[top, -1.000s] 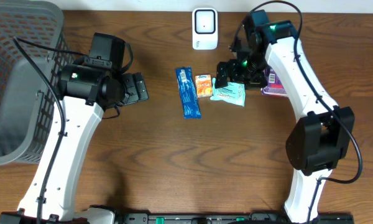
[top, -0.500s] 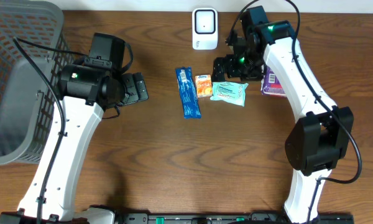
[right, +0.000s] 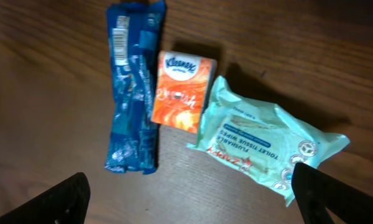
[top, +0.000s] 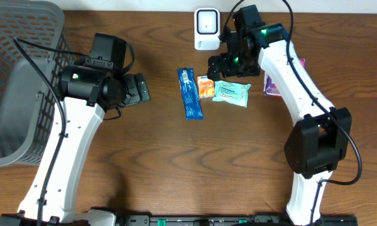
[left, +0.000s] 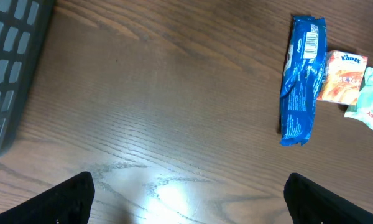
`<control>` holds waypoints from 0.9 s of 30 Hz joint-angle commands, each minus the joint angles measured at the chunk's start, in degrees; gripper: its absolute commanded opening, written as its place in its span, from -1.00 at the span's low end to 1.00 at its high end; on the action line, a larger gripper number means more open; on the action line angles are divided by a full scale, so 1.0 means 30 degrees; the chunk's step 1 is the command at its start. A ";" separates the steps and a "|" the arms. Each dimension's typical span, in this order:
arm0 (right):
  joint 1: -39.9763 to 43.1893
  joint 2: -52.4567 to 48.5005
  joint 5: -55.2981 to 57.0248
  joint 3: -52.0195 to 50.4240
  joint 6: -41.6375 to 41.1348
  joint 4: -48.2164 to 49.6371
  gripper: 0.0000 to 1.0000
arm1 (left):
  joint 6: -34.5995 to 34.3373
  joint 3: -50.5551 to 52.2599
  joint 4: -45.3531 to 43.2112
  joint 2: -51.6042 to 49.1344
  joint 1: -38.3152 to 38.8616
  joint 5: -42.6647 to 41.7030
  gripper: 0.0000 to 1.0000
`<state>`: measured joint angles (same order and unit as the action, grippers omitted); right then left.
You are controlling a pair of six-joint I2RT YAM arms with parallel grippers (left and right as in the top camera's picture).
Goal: Scan the item barcode
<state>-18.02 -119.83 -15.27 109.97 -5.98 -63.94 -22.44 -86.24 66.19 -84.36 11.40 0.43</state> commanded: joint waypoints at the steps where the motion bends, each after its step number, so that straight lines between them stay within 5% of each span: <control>1: -0.0087 0.0175 0.1042 -0.0357 0.0699 0.0153 0.98 | 0.0117 -0.0146 0.0073 0.0044 -0.0080 0.0386 0.96; 18: 0.1989 -0.2164 0.2229 -0.0364 0.4670 -0.0284 0.77 | 0.0117 -0.0146 0.0073 0.0044 -0.0080 0.0386 0.96; 27: 0.3570 -0.4583 -0.3031 -0.0364 0.9508 -0.0342 0.70 | 0.0117 -0.0146 0.0073 0.0044 -0.0080 0.0386 0.96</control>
<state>-7.62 -131.94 -16.91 109.08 15.57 -64.88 -22.44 -86.24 66.19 -84.36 11.40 0.43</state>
